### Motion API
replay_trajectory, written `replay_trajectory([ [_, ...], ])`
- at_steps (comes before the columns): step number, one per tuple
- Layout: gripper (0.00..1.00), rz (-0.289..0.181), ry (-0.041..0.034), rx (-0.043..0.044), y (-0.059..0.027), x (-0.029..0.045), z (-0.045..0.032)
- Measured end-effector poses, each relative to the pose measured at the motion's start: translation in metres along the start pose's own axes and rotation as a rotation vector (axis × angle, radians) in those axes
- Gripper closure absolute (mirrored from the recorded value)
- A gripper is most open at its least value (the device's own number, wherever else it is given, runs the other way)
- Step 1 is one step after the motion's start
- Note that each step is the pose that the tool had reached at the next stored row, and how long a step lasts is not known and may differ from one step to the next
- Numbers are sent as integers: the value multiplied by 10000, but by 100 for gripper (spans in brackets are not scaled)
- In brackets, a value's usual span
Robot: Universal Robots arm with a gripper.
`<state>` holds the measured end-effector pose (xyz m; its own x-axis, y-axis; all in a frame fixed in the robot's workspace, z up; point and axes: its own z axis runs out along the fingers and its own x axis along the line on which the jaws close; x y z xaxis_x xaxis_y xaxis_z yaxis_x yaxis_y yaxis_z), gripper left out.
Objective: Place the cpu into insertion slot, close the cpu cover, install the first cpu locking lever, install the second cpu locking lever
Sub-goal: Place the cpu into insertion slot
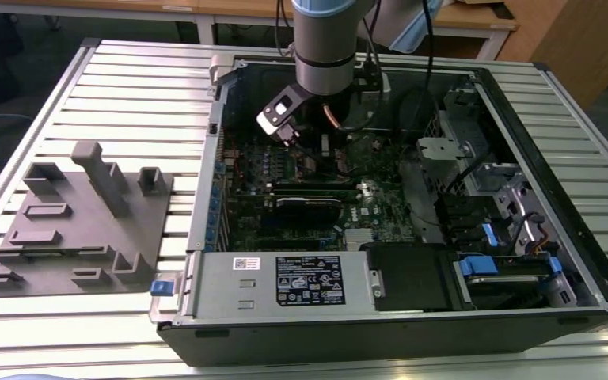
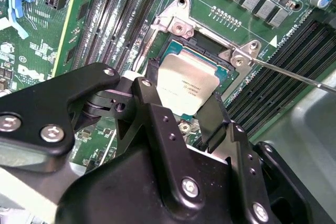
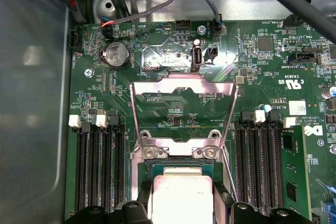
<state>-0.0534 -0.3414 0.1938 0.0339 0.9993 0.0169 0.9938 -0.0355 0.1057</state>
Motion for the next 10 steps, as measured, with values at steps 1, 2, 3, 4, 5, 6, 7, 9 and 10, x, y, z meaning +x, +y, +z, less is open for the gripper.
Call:
replay_trajectory([
  [1,46,1,7,-1,0,0,4],
  [2,46,1,11,1,-1,0,8],
  [3,46,2,14,5,-2,-1,12],
  [4,46,2,17,6,-3,-2,16],
  [5,46,3,22,7,-3,-2,19],
  [6,46,3,31,6,-4,-2,22],
  [7,46,4,51,4,-4,-1,27],
  [9,46,5,56,5,-4,-1,31],
  [10,46,5,56,6,-4,-1,32],
])
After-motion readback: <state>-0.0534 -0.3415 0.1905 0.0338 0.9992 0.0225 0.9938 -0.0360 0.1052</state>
